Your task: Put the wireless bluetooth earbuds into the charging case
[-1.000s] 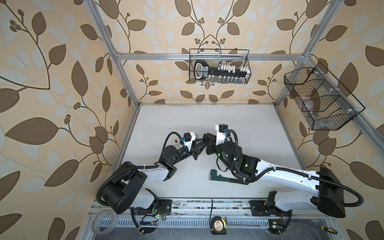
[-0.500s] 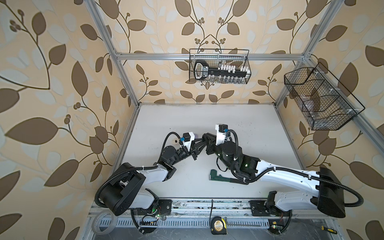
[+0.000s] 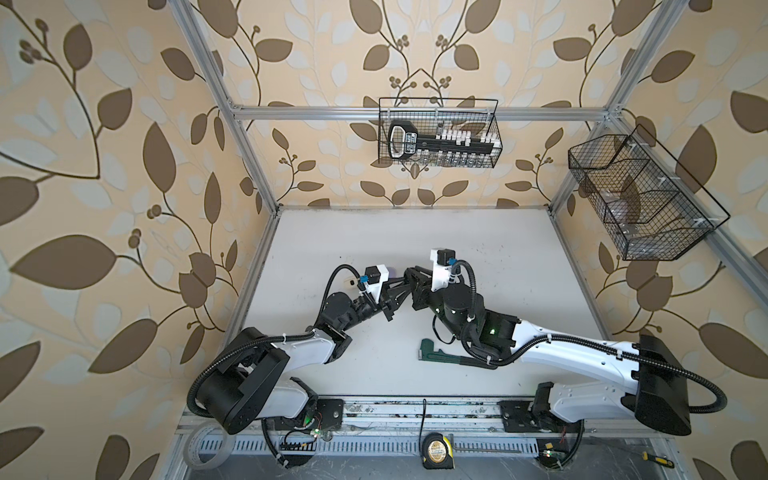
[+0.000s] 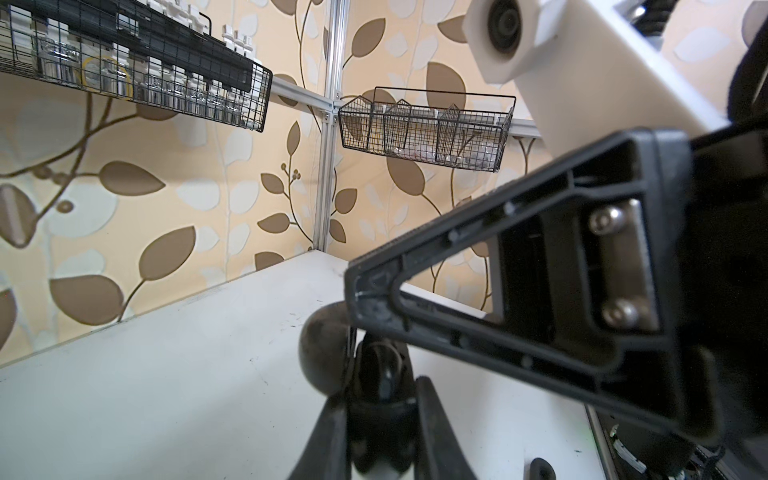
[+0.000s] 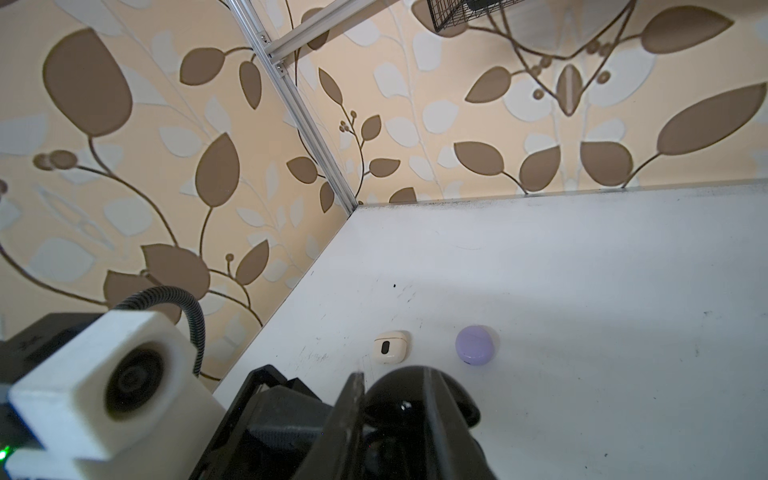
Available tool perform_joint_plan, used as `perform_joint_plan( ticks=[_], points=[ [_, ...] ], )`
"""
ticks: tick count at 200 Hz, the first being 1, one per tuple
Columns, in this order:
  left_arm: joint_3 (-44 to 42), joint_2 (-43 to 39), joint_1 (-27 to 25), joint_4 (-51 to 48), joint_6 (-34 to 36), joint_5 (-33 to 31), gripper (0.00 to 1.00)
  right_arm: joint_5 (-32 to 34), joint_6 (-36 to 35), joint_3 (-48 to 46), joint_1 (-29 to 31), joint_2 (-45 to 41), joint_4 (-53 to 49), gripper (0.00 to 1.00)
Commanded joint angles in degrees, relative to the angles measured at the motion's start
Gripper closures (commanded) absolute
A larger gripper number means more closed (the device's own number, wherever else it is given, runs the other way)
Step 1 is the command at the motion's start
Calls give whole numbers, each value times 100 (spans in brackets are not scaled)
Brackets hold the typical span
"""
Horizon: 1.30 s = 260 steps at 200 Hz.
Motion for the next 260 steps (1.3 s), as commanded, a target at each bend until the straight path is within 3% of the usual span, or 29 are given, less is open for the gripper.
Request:
perform_joint_plan(
  ticks=[1,38,101,132,162,217,260],
  points=[
    [3,-275,3,606,1,104,100,64,12,-36,48,-30,-224,73],
    [-16,-277,3,608,63,185,100,44,-82,21,69,-324,-434,71],
    [-24,-276,5,594,330,904,100,212,-405,-474,-145,-1777,-1127,54],
    [33,-278,2,593,322,1375,100,-463,-517,-867,-853,-1823,-937,54],
    [68,-307,1,596,297,1656,100,-1620,-531,-1103,-1479,-1582,-553,56],
    [92,-283,4,593,286,1713,100,-2351,-528,-1114,-1464,-1196,28,57],
    [80,-317,1,598,294,1691,100,-2467,-511,-1031,-1402,-976,149,57]
  ],
)
